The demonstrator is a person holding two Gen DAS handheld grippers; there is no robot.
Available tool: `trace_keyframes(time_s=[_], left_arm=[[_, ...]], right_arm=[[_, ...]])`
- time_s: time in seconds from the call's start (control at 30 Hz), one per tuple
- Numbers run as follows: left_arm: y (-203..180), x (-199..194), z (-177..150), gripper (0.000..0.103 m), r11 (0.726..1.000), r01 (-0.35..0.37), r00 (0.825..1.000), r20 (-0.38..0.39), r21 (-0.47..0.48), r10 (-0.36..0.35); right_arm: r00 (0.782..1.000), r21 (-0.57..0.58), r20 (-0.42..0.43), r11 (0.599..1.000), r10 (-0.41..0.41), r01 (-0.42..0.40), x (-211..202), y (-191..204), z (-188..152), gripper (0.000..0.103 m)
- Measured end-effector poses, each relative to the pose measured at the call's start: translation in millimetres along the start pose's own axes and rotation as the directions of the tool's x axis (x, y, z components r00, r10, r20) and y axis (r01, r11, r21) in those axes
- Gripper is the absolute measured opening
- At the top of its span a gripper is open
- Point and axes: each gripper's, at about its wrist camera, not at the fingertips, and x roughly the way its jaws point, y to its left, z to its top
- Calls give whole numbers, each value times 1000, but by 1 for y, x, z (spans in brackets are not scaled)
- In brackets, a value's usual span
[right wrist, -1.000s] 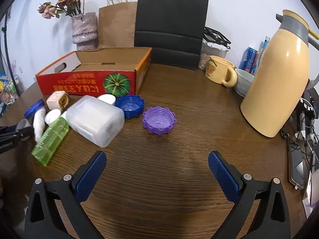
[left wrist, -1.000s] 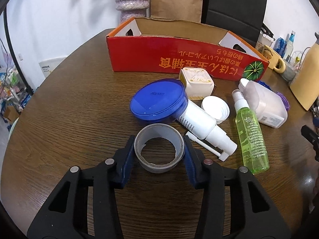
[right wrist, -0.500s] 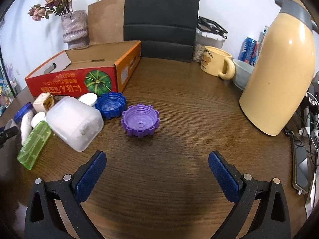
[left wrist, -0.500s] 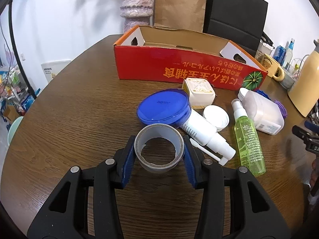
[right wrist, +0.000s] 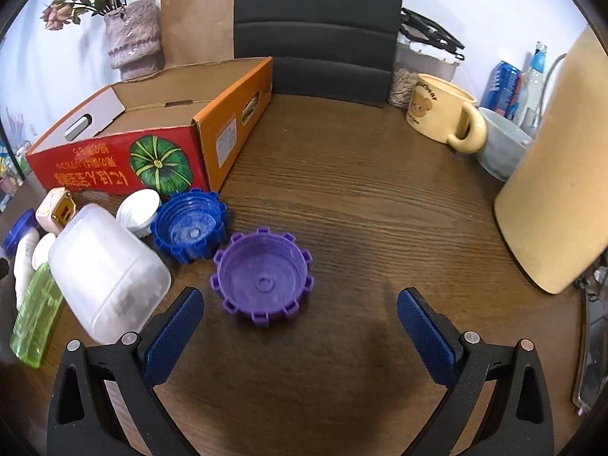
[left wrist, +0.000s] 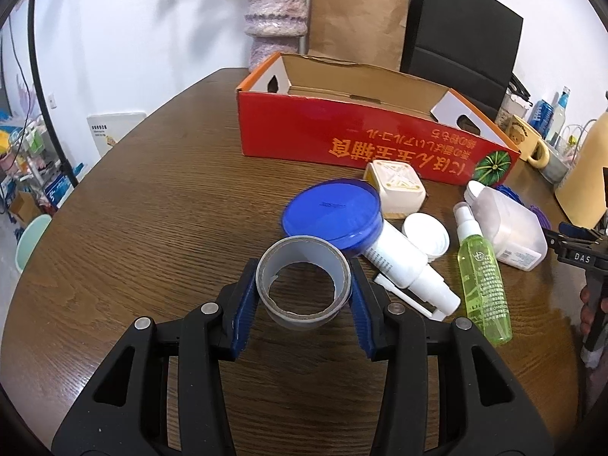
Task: Organize rigid objects
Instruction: 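Close the left gripper on the tape roll while the right gripper grasps the purple cap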
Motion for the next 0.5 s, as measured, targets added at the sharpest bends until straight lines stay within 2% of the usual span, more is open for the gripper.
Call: trace_keyframes(time_s=[0.03,0.1,0.13,0.17,0.2,0.5], left_arm=[[0,1,0,40,1000,-1,1000,0,-2,1],[2,1,1,40,1000,-5,1000,1,-7,5],[2,2,1,40,1000,-6,1000,1,-8,6],[3,2,2,40,1000,-8,1000,2,-12,8],[4,2,2,40,1000,-9,1000,2,-14,9],[6,-1,8,40,1000,-17,1000,21,-21,17]], right_arm=[[1000,-2,-5,1000,5,-5,2,0,1,94],[999,-6,-24,1000,21,-21,6,2,2,77],[999,-4,-22,999,35,-35,7,2,2,74],[999,-5,-19,999,41,-41,7,2,2,63],[999,-10,-14,999,48,-48,6,4,2,59],[998,-10,66,1000,10,-9,-14,9,-4,59]])
